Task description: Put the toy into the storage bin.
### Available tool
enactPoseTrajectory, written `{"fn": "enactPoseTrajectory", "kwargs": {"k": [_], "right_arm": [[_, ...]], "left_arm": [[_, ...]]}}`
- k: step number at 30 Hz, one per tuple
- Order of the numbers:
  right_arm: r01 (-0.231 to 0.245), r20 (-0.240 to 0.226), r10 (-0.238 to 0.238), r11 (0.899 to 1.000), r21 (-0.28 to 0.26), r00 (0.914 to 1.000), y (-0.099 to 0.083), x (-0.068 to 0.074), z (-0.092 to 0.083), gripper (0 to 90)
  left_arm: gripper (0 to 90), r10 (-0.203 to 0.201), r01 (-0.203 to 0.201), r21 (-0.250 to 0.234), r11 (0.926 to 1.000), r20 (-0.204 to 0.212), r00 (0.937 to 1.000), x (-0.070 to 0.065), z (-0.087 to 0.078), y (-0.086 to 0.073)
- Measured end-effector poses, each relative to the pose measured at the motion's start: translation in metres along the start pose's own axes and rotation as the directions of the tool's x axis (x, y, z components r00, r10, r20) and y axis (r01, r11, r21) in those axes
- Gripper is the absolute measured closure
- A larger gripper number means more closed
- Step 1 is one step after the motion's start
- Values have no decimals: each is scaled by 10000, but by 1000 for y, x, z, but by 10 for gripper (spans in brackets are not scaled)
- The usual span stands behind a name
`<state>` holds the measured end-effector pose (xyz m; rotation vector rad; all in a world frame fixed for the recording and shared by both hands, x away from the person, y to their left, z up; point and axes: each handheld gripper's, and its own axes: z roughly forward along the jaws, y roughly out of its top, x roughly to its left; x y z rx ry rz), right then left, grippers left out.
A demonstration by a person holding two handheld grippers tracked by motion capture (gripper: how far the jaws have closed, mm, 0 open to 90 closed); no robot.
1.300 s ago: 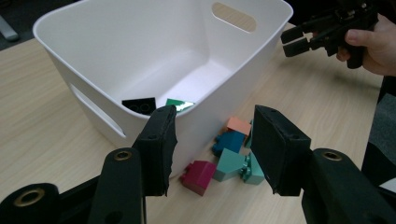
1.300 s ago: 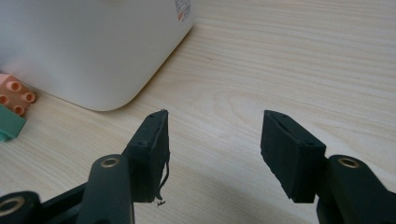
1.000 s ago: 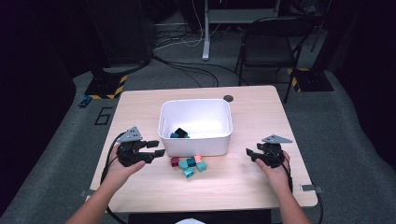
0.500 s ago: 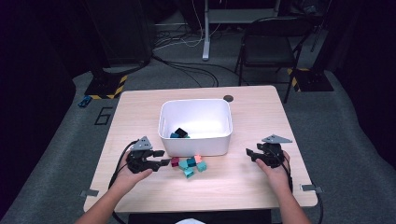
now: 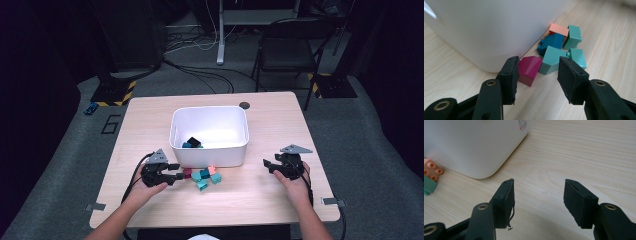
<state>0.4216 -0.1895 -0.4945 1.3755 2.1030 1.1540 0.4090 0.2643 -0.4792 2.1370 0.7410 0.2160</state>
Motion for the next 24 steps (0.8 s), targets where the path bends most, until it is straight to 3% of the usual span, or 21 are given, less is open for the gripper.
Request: {"fn": "enactPoseTrajectory", "kwargs": {"k": [5, 9, 24], "right_arm": [[2, -7, -2, 10000, 10, 10000, 0, 0, 0, 416], [50, -35, -50, 10000, 10, 10000, 0, 0, 0, 416], [61, -38, -61, 10000, 3, 10000, 0, 0, 0, 416]], "left_arm": [[509, -90, 90, 8, 10000, 160, 9998, 0, 7, -2], [508, 111, -113, 167, 9998, 98, 9999, 0, 11, -1], [540, 120, -116, 532, 9985, -69, 9999, 1, 27, -8]]}}
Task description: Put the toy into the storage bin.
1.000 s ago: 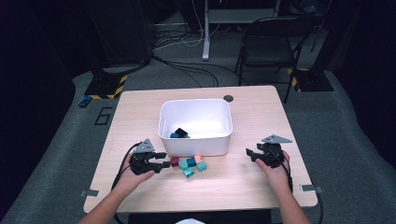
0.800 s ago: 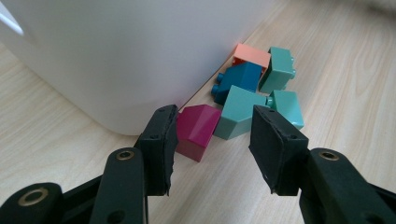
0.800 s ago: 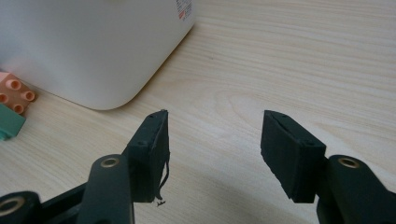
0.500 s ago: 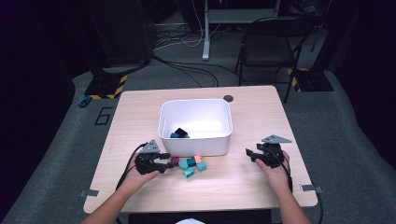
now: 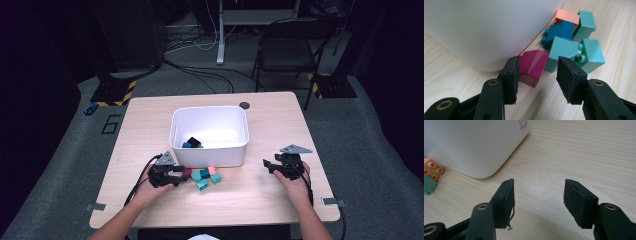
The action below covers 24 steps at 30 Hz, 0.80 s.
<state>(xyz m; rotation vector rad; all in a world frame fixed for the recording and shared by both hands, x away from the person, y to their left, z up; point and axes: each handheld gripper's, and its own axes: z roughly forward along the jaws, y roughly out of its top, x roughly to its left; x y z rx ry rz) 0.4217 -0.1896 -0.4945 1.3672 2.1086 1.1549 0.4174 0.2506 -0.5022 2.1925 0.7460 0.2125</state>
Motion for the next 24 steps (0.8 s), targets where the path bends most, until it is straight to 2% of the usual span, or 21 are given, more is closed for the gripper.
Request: {"fn": "enactPoseTrajectory", "kwargs": {"k": [4, 7, 10, 11, 17, 18, 20, 24], "right_arm": [[4, -7, -4, 10000, 22, 10000, 0, 0, 0, 416], [25, -13, -25, 10000, 17, 10000, 0, 0, 0, 416], [52, -10, -52, 10000, 39, 10000, 0, -1, 1, 416], [44, -11, -44, 10000, 45, 10000, -1, -1, 1, 416], [42, -29, -42, 10000, 54, 10000, -1, 0, 1, 416], [38, -29, -38, 10000, 59, 10000, -1, 0, 1, 416], [41, -36, -41, 10000, 63, 10000, -1, 0, 2, 416], [52, -22, -52, 9999, 95, 10000, -1, 0, 2, 416]], "left_arm": [[569, 34, -33, 64, 10000, -109, 9999, 0, 4, -2], [587, 206, -203, 266, 9994, -121, 9997, 0, 6, -3], [602, 351, -342, 290, 9990, -308, 9989, -2, 6, -3], [600, 418, -408, 246, 9989, -436, 9982, -3, 6, -2], [573, 587, -586, 31, 9983, -507, 9970, -6, 5, -1], [576, 649, -648, 49, 9979, -415, 9970, -6, 4, 0], [576, 753, -756, -40, 9971, -504, 9959, -7, 3, 1], [574, 761, -770, -217, 9968, -403, 9963, -9, 4, 3]]}}
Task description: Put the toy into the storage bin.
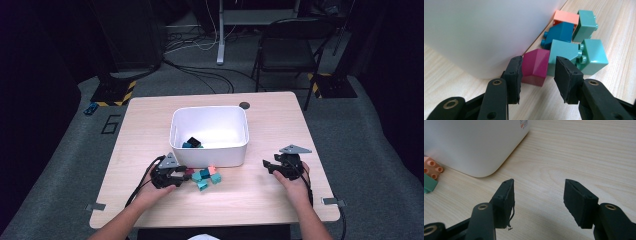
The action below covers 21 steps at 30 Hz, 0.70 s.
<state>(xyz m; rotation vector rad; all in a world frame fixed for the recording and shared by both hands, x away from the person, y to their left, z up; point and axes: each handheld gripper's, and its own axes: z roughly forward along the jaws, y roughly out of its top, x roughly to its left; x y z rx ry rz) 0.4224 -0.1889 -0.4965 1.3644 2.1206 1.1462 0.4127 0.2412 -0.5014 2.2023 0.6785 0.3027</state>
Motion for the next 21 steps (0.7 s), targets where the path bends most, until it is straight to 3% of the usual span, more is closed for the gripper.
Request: {"fn": "enactPoseTrajectory", "kwargs": {"k": [7, 15, 21], "right_arm": [[25, -22, -25, 10000, 25, 10000, 0, 1, 1, 415], [16, -9, -16, 10000, 7, 10000, 0, 0, 0, 415], [22, 1, -22, 10000, 15, 10000, 0, 0, 0, 415]], "left_arm": [[638, 89, -87, 258, 9996, -81, 9999, 0, 4, 0], [712, 344, -338, 185, 9993, -299, 9990, -5, -2, 3], [732, 259, -256, 85, 9996, -300, 9992, -6, -7, 1]]}}
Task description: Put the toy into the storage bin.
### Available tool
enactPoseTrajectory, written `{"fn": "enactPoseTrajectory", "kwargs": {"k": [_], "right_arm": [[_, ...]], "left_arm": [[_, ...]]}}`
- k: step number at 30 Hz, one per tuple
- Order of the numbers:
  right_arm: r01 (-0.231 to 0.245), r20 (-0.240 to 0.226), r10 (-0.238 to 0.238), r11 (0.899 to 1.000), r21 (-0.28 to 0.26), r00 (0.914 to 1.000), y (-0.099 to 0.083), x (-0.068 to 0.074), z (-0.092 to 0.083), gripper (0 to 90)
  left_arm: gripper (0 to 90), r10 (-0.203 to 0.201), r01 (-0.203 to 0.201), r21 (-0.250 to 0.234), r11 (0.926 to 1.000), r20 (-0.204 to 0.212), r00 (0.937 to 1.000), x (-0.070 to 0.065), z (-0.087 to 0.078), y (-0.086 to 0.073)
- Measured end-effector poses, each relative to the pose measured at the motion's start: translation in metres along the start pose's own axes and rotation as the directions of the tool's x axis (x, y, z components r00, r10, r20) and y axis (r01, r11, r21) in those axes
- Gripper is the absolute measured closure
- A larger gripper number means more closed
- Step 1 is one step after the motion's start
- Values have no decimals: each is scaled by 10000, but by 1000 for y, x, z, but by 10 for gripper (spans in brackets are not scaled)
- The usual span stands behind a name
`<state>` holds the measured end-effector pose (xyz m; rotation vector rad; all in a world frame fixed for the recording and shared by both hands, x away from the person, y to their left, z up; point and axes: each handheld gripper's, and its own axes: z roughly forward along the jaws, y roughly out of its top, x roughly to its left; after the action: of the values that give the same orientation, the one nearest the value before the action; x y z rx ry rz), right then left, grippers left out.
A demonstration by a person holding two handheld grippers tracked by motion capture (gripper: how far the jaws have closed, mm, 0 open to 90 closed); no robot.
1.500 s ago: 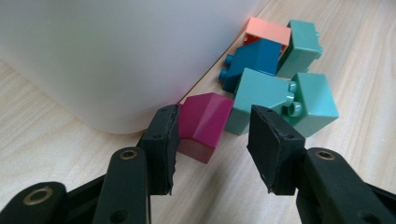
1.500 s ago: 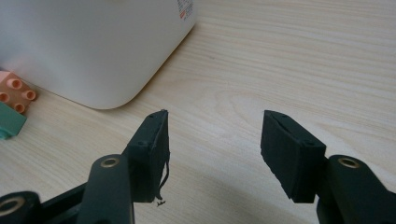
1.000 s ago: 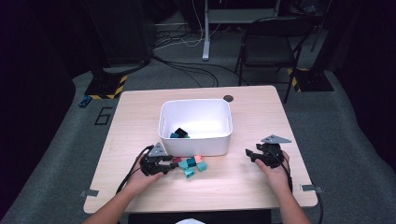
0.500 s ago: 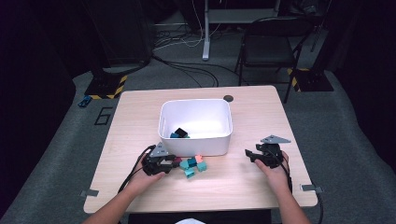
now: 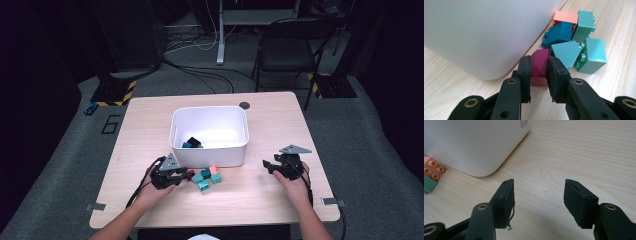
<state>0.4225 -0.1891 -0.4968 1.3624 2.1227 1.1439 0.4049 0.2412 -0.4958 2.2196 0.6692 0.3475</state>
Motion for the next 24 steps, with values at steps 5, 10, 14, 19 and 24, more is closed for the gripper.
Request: {"fn": "enactPoseTrajectory", "kwargs": {"k": [5, 10, 14, 19, 24], "right_arm": [[-19, -1, 19, 10000, -9, 10000, 0, -1, 0, 414], [-68, -5, 68, 10000, -30, 10000, 0, 0, 0, 414], [-70, -1, 70, 10000, -20, 10000, 0, 0, 0, 414], [-10, 25, 10, 10000, 22, 10000, 0, 0, 0, 414], [-15, -9, 15, 10000, 3, 10000, 0, -1, 0, 414]], "left_arm": [[718, -7, 6, 152, 9999, 48, 10000, -3, -3, -4], [696, 52, -56, 310, 9995, 118, 9999, -5, -4, -6], [633, -42, 39, 272, 9996, 106, 9999, -5, -3, -6], [509, -37, 32, 424, 9991, 118, 9999, 0, 6, -3], [497, -142, 130, 513, 9986, 238, 9996, 0, 16, -5]]}}
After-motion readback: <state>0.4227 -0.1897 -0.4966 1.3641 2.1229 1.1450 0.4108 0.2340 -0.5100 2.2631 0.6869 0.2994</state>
